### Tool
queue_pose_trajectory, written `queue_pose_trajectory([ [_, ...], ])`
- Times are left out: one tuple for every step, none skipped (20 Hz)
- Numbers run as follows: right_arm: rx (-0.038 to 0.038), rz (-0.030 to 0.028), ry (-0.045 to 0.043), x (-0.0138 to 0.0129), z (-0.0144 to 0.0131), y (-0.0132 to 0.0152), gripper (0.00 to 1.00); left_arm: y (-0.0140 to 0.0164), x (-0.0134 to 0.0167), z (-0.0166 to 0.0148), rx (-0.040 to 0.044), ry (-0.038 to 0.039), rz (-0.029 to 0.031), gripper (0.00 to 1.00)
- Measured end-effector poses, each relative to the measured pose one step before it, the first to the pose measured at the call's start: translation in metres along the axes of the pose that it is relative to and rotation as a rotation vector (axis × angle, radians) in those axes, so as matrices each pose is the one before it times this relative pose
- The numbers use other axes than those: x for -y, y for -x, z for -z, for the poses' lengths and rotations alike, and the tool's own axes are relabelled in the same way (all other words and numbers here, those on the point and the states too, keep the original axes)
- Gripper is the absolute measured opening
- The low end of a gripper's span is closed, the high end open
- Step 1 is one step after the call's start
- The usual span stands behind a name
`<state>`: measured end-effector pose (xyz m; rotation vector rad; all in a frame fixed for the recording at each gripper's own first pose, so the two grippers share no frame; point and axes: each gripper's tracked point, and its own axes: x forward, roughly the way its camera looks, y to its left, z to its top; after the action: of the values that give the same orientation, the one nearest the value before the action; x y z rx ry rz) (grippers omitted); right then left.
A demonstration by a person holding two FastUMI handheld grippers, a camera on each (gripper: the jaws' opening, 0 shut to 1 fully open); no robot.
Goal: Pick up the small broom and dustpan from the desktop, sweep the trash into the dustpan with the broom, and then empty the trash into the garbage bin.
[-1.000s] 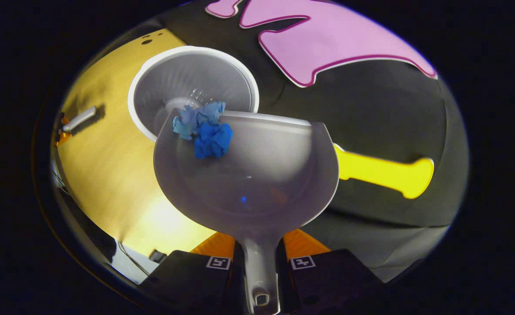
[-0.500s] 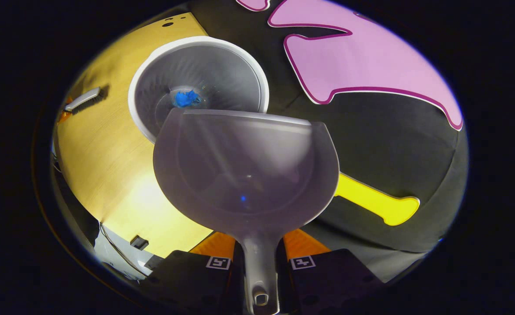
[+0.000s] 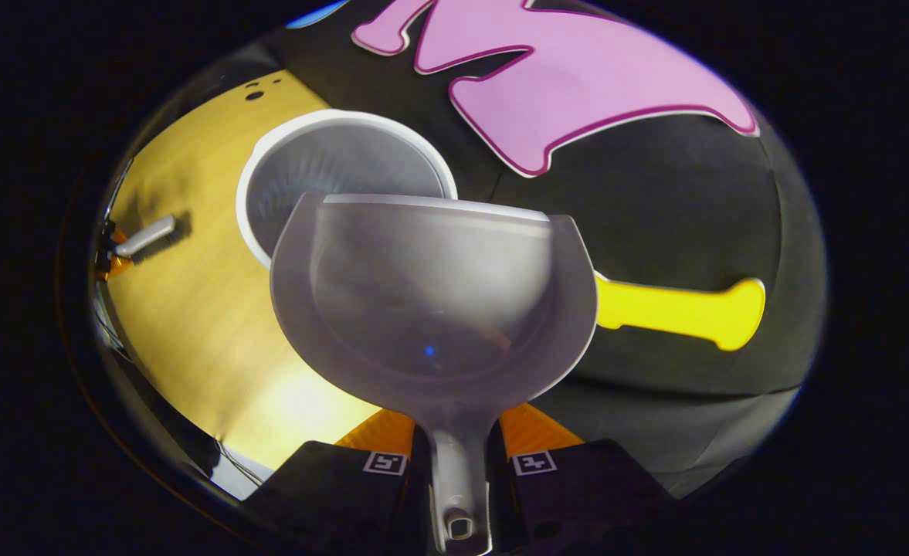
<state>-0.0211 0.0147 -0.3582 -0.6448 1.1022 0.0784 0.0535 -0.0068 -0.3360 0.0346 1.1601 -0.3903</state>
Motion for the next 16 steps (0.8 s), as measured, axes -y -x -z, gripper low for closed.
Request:
queue_pose_trajectory([
  [0.01874, -0.00343, -0.04211, 0.00099, 0.00553, 0.00283, 0.35, 0.00192, -0.00179, 0.00037, 0.00160, -0.00399, -0.00690, 0.27],
  [0.01463, -0.00660, -0.04158, 0.00041, 0.00434, 0.00316, 0.35, 0.00226, -0.00160, -0.00028, 0.00139, -0.00375, -0.00645, 0.27],
  [0.01373, -0.01503, -0.04260, -0.00450, 0.00476, 0.00309, 0.30, 0.00248, -0.00095, 0.00044, -0.00010, -0.00028, -0.00556, 0.27],
  [0.02465, -0.01646, -0.04273, -0.00372, 0.00284, 0.00532, 0.34, 0.00214, -0.00175, 0.00062, -0.00248, 0.00348, -0.00542, 0.27],
  [0.02301, -0.01818, -0.03446, -0.00226, 0.00253, 0.00322, 0.34, 0.00108, -0.00207, 0.00131, -0.00277, 0.00486, -0.00559, 0.27],
  [0.02204, -0.01220, -0.03273, -0.00164, 0.00338, 0.00205, 0.34, 0.00184, -0.00135, 0.00086, -0.00063, 0.00404, -0.00699, 0.27],
  [0.02024, -0.01176, -0.03210, -0.00258, 0.00395, 0.00091, 0.34, 0.00171, -0.00157, 0.00157, -0.00166, 0.00450, -0.00807, 0.27],
  [0.01192, -0.00991, -0.02268, -0.00359, 0.00525, 0.00017, 0.34, 0.00194, -0.00153, 0.00126, -0.00148, 0.00396, -0.00746, 0.27],
  [0.01635, -0.00783, -0.01905, -0.00501, 0.00611, 0.00527, 0.35, 0.00139, -0.00126, 0.00164, -0.00059, 0.00396, -0.00624, 0.27],
  [0.01345, -0.00906, -0.01530, -0.00695, 0.00804, 0.00907, 0.34, 0.00074, -0.00199, 0.00227, -0.00100, 0.00640, -0.00668, 0.26],
  [0.01190, -0.01337, -0.01336, -0.00744, 0.00904, 0.00789, 0.35, 0.00202, -0.00226, 0.00201, 0.00006, 0.00402, -0.00521, 0.27],
  [0.00702, -0.01709, -0.00972, -0.01052, 0.01029, 0.00645, 0.35, 0.00224, -0.00189, 0.00163, 0.00005, 0.00311, -0.00588, 0.27],
  [0.00417, -0.01169, -0.00513, -0.00889, 0.01178, 0.00429, 0.34, 0.00183, -0.00224, 0.00189, -0.00009, 0.00363, -0.00509, 0.27],
  [0.00190, -0.00963, -0.00006, -0.00983, 0.01096, 0.00313, 0.34, 0.00158, -0.00091, 0.00144, -0.00054, 0.00651, -0.00416, 0.27],
  [-0.00343, -0.01072, 0.00146, -0.01177, 0.01137, 0.00133, 0.34, 0.00146, -0.00032, 0.00164, -0.00084, 0.00642, -0.00265, 0.27],
  [-0.00643, -0.01725, 0.00129, -0.01268, 0.01237, 0.00114, 0.34, 0.00117, -0.00073, 0.00140, 0.00019, 0.00604, -0.00335, 0.27],
])
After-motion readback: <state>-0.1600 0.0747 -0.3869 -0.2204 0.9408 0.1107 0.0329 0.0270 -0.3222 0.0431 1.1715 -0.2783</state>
